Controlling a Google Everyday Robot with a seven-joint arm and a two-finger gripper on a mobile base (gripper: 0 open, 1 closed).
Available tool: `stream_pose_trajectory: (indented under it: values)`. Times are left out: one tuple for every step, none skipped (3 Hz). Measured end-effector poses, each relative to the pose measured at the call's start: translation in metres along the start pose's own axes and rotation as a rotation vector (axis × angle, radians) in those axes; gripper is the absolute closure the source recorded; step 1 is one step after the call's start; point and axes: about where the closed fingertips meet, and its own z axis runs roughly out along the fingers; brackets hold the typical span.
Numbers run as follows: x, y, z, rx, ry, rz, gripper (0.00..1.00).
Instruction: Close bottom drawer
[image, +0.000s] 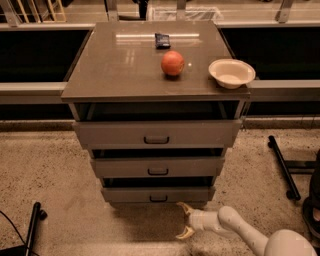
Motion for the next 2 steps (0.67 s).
stream_pose_trajectory:
  values:
    - [0.004,-0.014,0.007,-0.025,0.012,-0.003,0.0]
    - [0.014,-0.03,0.015,-0.046,0.019,0.018,0.0]
